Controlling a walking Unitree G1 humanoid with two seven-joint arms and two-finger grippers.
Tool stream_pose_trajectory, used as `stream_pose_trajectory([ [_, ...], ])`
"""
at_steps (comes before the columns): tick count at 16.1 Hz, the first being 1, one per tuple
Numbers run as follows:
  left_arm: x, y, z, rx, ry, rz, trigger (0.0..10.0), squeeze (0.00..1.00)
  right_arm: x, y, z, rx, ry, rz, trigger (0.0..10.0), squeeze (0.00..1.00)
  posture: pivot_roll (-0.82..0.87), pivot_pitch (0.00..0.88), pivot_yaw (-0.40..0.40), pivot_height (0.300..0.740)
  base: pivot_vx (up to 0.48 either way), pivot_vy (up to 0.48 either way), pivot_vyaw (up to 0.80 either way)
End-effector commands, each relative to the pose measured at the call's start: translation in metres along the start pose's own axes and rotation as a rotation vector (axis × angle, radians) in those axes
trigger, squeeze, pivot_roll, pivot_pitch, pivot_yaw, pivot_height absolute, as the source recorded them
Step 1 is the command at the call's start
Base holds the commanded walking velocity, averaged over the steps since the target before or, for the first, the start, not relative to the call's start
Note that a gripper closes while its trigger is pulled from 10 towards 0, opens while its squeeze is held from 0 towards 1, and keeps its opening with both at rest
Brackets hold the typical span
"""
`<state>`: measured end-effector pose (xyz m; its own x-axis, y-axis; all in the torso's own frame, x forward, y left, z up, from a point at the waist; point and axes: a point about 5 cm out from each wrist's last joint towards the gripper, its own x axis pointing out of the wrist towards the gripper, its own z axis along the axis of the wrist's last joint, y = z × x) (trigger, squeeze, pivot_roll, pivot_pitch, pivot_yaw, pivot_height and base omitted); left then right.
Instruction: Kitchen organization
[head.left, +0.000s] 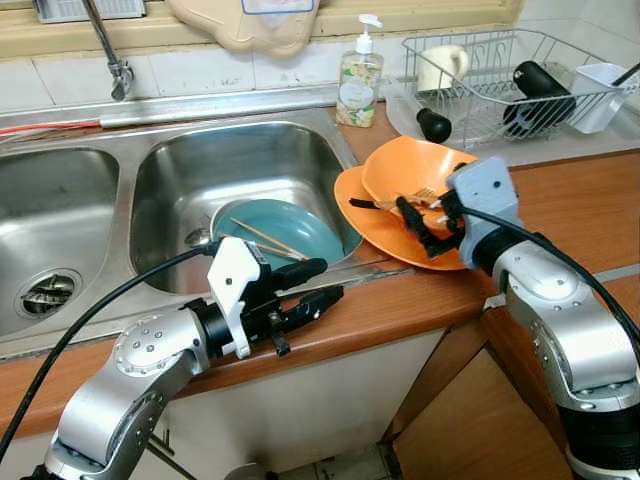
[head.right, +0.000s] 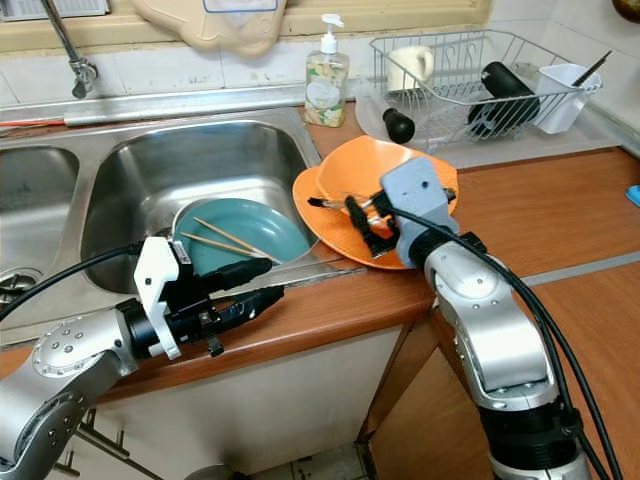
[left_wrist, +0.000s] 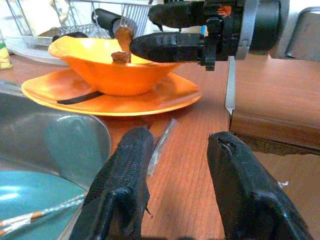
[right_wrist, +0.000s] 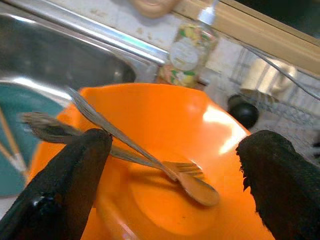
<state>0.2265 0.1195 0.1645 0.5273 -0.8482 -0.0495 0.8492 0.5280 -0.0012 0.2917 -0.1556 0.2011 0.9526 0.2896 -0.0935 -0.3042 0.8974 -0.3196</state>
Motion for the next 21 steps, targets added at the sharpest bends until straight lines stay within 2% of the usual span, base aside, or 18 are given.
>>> stream_pose_trajectory([
  [1,0.001,-0.003,0.002,0.017,0.008,-0.016,10.0,0.00,0.000,-0.010,0.007,0.013,-0.021,-0.055,10.0,0.00,-0.08,0.000,0.011,0.740,0.000,0.000,0.00],
  [5,0.001,-0.004,0.001,0.017,0.008,-0.021,10.0,0.00,-0.012,-0.023,0.007,0.069,-0.038,-0.127,10.0,0.00,-0.08,0.000,0.010,0.740,0.000,0.000,0.00],
  [7,0.002,-0.006,0.001,0.016,0.007,-0.030,10.0,0.00,-0.027,-0.026,0.002,0.076,-0.055,-0.121,10.0,0.00,-0.09,0.000,0.015,0.740,0.000,0.000,0.00],
  [9,0.002,-0.006,0.000,0.019,0.013,-0.038,10.0,0.00,-0.032,-0.012,0.007,0.063,-0.104,-0.009,10.0,0.00,-0.09,0.000,0.019,0.740,0.000,0.000,0.00],
  [11,0.003,-0.006,0.000,0.020,0.012,-0.039,10.0,0.00,-0.028,0.012,0.017,0.033,-0.142,0.139,10.0,0.00,-0.09,0.000,0.013,0.740,0.000,0.000,0.00],
  [12,0.003,-0.007,0.000,0.021,0.011,-0.039,10.0,0.00,-0.025,0.017,0.016,0.007,-0.128,0.159,10.0,0.00,-0.09,0.000,0.009,0.740,0.000,0.000,0.00],
  [15,0.003,-0.009,-0.001,0.020,0.011,-0.038,10.0,0.00,-0.013,0.023,0.013,-0.069,-0.097,0.194,10.0,0.00,-0.08,0.000,0.003,0.740,0.000,0.000,0.00],
  [21,0.001,-0.009,-0.002,0.022,0.021,-0.039,10.0,0.00,0.005,0.031,0.008,-0.145,-0.038,0.202,10.0,0.00,-0.07,0.000,0.003,0.740,0.000,0.000,0.00],
])
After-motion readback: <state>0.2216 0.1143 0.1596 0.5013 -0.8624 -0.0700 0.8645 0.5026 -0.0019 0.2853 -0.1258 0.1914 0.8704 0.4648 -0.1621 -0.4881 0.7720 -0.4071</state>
